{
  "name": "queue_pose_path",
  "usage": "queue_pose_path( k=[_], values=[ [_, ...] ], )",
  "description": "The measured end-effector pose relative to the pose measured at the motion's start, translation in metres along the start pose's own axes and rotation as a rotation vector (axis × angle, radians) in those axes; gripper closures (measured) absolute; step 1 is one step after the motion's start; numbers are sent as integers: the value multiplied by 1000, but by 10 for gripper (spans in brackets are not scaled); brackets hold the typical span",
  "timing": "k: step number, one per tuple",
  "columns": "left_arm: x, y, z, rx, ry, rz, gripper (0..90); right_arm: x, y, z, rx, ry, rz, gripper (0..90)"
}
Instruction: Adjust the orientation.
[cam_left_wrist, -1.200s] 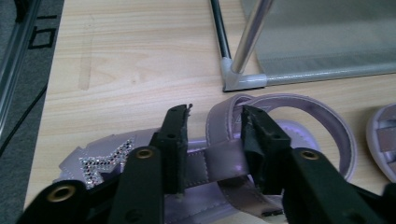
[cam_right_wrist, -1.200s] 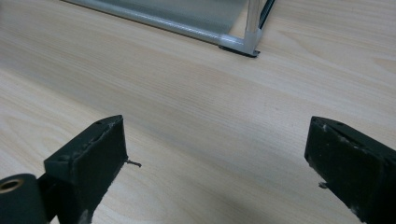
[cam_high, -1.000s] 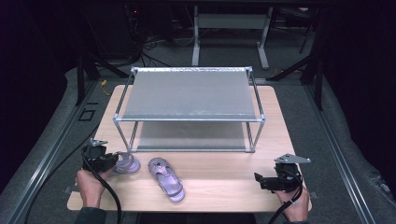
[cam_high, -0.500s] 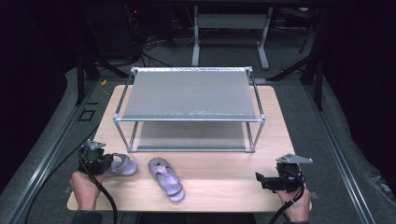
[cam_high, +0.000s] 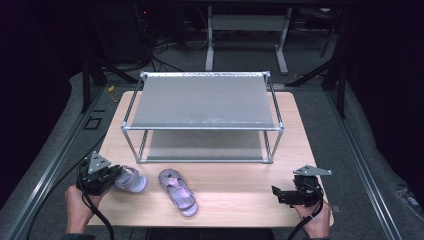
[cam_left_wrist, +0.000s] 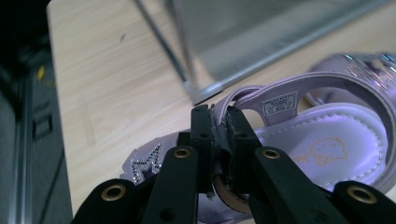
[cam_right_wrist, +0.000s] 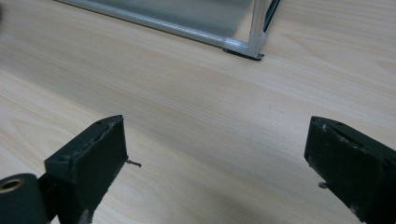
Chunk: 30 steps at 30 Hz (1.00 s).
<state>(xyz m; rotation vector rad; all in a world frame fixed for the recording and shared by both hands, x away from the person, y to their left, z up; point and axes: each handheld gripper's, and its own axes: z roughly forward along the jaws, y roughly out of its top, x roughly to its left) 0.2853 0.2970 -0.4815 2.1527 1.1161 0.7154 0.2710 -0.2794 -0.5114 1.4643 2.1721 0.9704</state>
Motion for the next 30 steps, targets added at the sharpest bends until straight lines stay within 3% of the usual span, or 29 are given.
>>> queue_pose_path(
  k=[1,4,5,7,8,9,10,12,15,20,24,30],
  values=[
    [-1,-2,1,7,-16,41,834,0,0,0,2,0,0,53],
    [-8,-13,10,42,-45,41,808,0,-2,1,-1,5,5,51],
    [-11,-17,12,34,-65,20,793,0,-2,1,5,7,5,51],
    [-17,-19,14,39,-52,-20,698,1,-4,2,4,6,6,51],
    [-20,-19,14,40,-39,-28,682,1,-4,3,5,6,9,51],
    [-23,-18,15,51,1,-47,627,1,-4,3,6,7,9,51],
    [-25,-18,13,56,10,-63,554,1,-4,3,5,7,6,51],
    [-29,-17,9,49,54,-108,498,0,-3,1,0,11,7,51],
    [-34,-20,1,53,82,-190,451,-1,-3,1,-7,14,12,51],
    [-40,-31,-11,48,75,-301,469,1,-6,4,2,29,9,51],
    [-37,-34,-12,45,26,-389,535,3,-4,4,3,21,0,52],
    [-41,-35,-2,65,-7,-426,597,6,-3,3,3,20,-5,52]
  ],
)
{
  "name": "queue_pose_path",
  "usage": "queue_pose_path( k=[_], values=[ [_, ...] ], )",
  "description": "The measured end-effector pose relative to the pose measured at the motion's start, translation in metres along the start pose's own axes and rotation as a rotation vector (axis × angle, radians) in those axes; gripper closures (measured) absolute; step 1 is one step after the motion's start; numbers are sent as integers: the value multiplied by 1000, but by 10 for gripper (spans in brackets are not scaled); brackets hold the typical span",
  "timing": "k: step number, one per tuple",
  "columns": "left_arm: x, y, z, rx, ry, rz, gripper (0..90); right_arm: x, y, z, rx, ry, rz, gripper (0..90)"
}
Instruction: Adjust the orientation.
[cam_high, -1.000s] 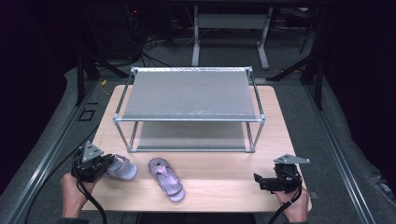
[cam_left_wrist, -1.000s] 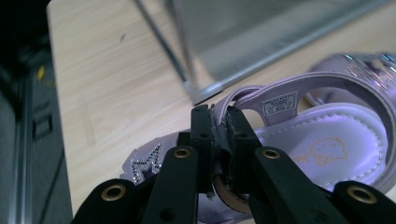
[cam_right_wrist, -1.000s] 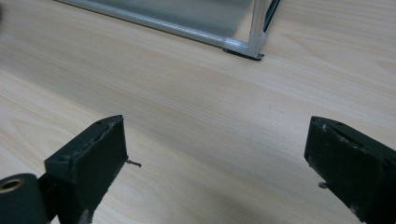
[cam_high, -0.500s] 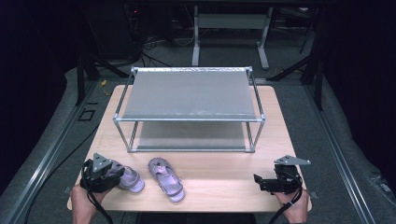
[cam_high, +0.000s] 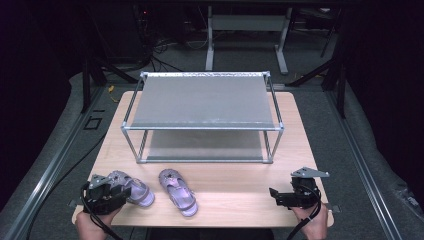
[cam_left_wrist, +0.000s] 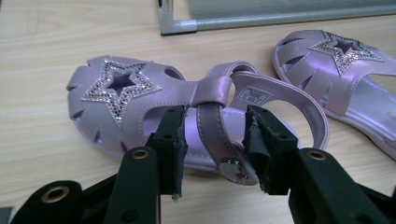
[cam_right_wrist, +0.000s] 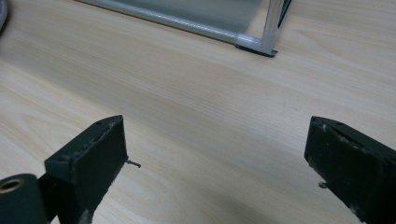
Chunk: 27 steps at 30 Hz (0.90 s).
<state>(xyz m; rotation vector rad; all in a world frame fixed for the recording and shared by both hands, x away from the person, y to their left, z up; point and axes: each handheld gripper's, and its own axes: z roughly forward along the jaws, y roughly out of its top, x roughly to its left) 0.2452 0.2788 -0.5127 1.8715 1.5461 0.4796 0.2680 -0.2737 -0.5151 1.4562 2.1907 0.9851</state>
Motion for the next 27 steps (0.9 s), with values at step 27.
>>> queue_pose_path(
  k=[27],
  values=[
    [10,17,-12,-146,13,241,855,-3,4,-5,-2,-6,3,57]
  ],
)
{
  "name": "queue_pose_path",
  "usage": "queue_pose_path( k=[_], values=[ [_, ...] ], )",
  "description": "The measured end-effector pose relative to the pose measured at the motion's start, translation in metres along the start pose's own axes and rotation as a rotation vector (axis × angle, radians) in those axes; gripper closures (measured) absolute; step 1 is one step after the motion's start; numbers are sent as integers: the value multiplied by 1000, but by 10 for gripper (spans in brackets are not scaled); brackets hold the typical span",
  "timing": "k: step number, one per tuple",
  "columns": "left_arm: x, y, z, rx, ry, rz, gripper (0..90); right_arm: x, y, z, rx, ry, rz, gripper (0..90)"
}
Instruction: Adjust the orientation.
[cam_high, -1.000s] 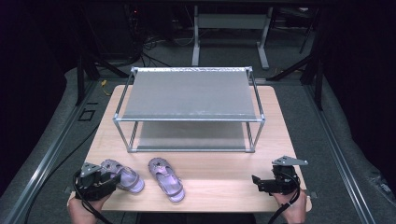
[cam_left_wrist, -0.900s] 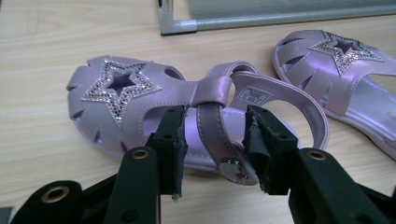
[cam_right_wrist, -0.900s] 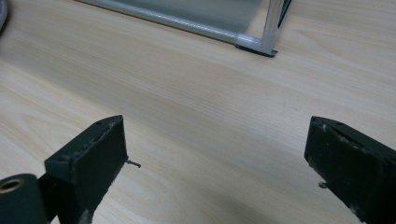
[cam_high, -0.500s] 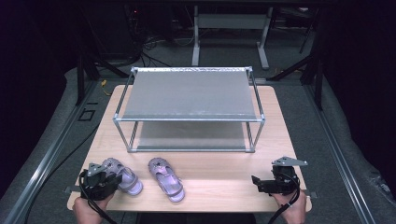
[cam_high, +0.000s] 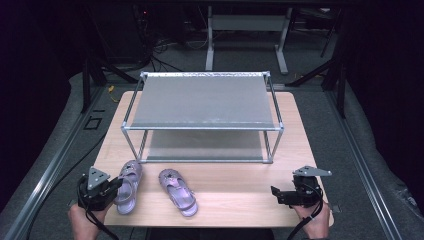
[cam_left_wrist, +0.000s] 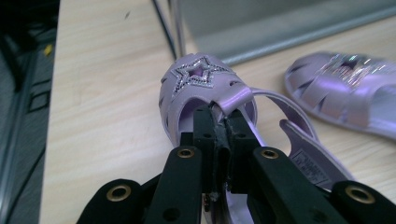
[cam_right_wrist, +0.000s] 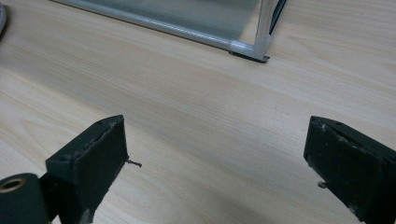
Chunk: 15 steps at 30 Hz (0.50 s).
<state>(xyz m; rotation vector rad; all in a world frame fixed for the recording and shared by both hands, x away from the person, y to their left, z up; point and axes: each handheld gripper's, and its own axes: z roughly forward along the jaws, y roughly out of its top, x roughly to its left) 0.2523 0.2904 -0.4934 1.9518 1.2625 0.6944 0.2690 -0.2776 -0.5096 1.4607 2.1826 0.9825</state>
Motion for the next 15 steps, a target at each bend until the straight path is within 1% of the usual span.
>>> queue_pose_path(
  k=[1,2,3,4,5,6,7,8,9,10,11,12,13,14,15],
  values=[
    [3,-1,3,-10,-19,10,855,0,-1,1,-14,-5,3,57],
    [7,-3,7,-16,-34,11,855,1,-1,2,-15,-8,3,57],
    [10,-6,12,-10,-56,29,855,1,-1,1,-4,3,0,57],
    [12,-9,17,8,-55,33,853,1,-2,3,-11,10,0,58],
    [12,-12,22,30,-46,44,852,1,-2,3,-8,7,-2,58],
    [12,-16,24,34,-65,53,847,2,-3,3,-10,-5,2,58],
    [13,-18,23,29,-71,35,838,2,-3,3,-7,-1,0,58],
    [13,-20,22,32,-61,26,820,2,-4,3,-5,4,0,58],
    [15,-21,22,38,-72,8,796,2,-4,3,-5,3,0,59],
    [15,-22,21,42,-76,-10,735,2,-4,3,-3,2,0,58],
    [16,-23,20,48,-67,-28,659,2,-4,2,-3,2,0,58],
    [15,-24,18,36,-76,-42,608,2,-4,2,-3,6,1,58],
    [15,-25,15,29,-67,-59,554,2,-3,1,4,6,-1,58],
    [13,-25,13,27,-52,-76,474,2,-3,1,5,8,-2,58],
    [12,-25,9,10,-60,-94,389,2,-3,2,6,8,-3,58]
  ],
)
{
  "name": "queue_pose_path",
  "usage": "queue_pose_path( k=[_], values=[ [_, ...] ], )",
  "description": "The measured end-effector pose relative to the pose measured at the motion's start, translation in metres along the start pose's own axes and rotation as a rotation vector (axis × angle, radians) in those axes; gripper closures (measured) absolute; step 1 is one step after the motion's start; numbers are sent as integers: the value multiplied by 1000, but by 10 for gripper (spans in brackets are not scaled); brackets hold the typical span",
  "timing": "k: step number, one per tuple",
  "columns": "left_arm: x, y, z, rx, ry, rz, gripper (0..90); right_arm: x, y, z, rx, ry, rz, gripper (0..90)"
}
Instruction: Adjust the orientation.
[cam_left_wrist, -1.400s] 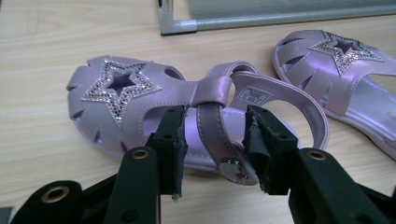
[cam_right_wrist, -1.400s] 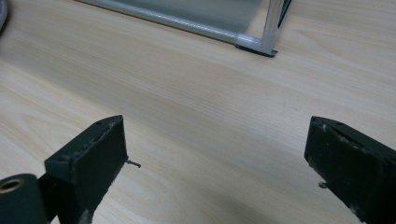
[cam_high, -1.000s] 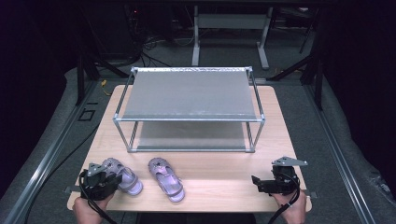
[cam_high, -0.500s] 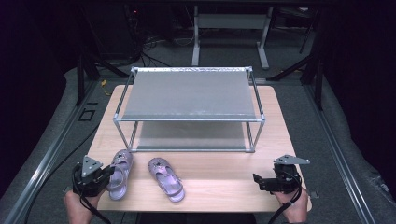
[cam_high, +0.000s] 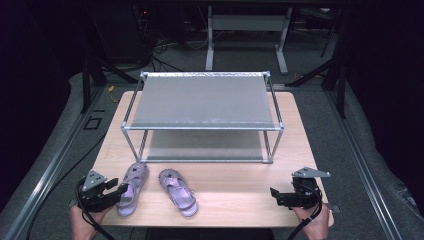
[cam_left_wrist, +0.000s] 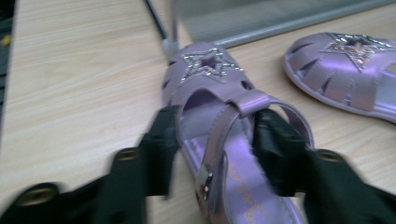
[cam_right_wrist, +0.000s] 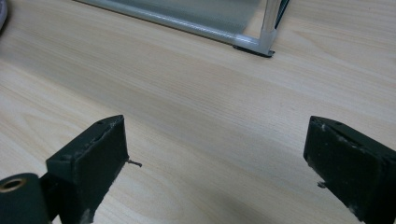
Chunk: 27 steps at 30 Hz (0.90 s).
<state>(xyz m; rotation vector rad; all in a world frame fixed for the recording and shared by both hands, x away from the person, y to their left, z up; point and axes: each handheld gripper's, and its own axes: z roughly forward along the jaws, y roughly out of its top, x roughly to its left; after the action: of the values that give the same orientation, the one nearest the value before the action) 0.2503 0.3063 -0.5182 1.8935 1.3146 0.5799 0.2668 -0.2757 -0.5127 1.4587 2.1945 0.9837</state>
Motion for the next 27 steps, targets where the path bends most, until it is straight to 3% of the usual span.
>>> queue_pose_path(
  k=[3,8,13,23,27],
  values=[
    [-5,1,-10,-23,26,-25,220,0,0,1,-8,2,-1,58],
    [-14,1,-21,-32,82,-48,110,0,0,3,-14,4,0,56],
    [-25,-7,-21,-15,132,-75,0,1,-1,4,-12,1,-2,56],
    [-38,-27,10,22,162,-119,5,3,-1,5,-9,2,-1,57],
    [-39,-31,17,24,157,-113,162,2,-2,5,-9,3,4,56]
  ],
)
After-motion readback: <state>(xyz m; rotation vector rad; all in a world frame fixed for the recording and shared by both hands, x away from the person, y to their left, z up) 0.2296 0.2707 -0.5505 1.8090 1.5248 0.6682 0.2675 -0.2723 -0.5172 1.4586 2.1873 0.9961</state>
